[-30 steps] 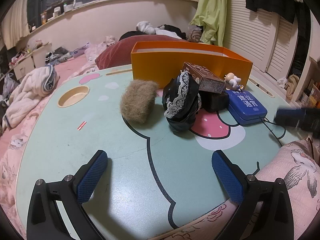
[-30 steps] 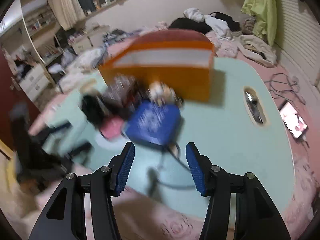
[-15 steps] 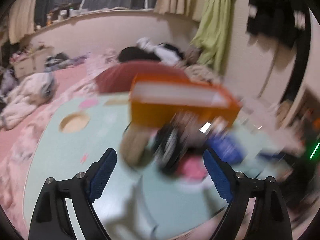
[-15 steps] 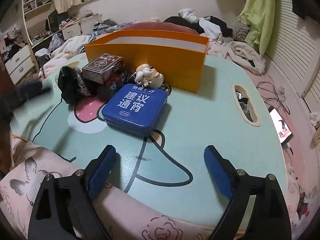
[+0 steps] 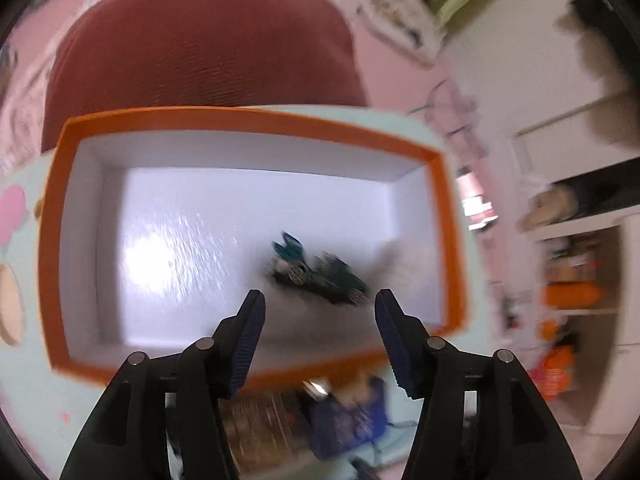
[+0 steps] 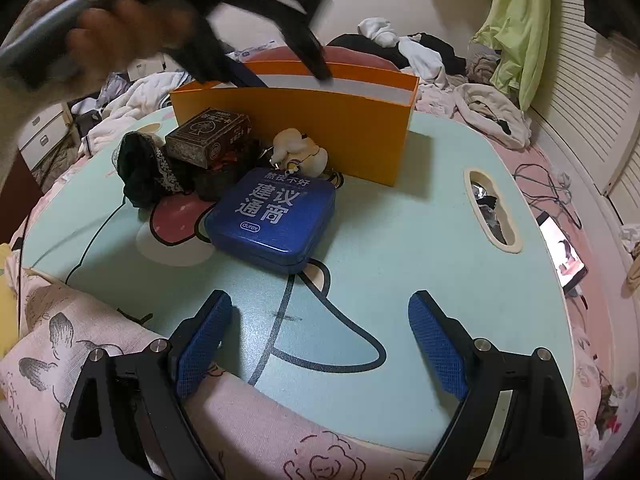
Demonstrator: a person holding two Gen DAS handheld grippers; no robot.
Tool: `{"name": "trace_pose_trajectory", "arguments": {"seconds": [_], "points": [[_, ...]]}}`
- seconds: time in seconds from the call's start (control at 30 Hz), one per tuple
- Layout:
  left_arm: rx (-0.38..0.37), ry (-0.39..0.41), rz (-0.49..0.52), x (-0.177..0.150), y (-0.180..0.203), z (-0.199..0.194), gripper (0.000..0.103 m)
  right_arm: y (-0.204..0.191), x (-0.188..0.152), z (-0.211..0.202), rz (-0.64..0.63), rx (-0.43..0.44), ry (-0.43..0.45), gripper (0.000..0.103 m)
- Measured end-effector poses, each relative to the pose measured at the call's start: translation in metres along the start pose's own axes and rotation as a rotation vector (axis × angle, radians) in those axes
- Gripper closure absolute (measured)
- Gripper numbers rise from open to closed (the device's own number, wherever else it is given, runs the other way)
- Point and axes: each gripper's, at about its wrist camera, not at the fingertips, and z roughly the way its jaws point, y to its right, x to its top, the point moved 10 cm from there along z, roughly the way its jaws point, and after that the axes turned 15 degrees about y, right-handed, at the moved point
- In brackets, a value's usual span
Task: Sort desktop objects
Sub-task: 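Reach the left gripper into the box and grasp the green toy car, then lift the green toy car out and place it beside the blue tin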
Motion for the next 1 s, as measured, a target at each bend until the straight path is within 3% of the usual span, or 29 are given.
{"name": "trace_pose_trajectory", "arguments": {"seconds": [0.07, 0.17, 0.23, 0.27, 0.47, 0.6, 0.7, 0.87, 1.0], "points": [[0.055, -0.018, 0.041, 0.0, 0.004, 0.013, 0.03, 0.0, 0.0, 0.0, 0.001, 0.001, 0.001, 0.013], [0.051, -0.079, 0.02, -0.007, 0.007, 0.033, 0.025, -0.001, 0.0, -0.001, 0.001, 0.002, 0.002, 0.013], [0.062, -0.02, 0.025, 0.0, 0.009, 0.033, 0.03, -0.001, 0.001, -0.001, 0.003, 0.004, 0.001, 0.013], [0.085, 0.004, 0.035, 0.002, 0.007, 0.031, 0.048, -0.001, 0.001, -0.001, 0.003, 0.004, 0.001, 0.013], [0.018, 0.07, 0.007, 0.009, -0.009, 0.016, 0.051, -0.001, 0.002, -0.002, 0.004, 0.005, 0.001, 0.013], [-0.113, 0.203, -0.069, 0.023, -0.016, -0.026, 0.051, -0.002, 0.002, -0.002, 0.004, 0.006, 0.002, 0.013], [-0.198, 0.335, -0.087, 0.027, -0.016, -0.085, 0.051, -0.002, 0.002, -0.002, 0.004, 0.006, 0.001, 0.013], [-0.206, 0.489, -0.025, -0.006, -0.023, -0.156, 0.05, -0.001, 0.002, -0.002, 0.004, 0.005, 0.001, 0.013], [-0.186, 0.505, -0.002, -0.057, -0.025, -0.163, 0.05, -0.001, 0.002, -0.002, 0.003, 0.006, 0.001, 0.013]]}}
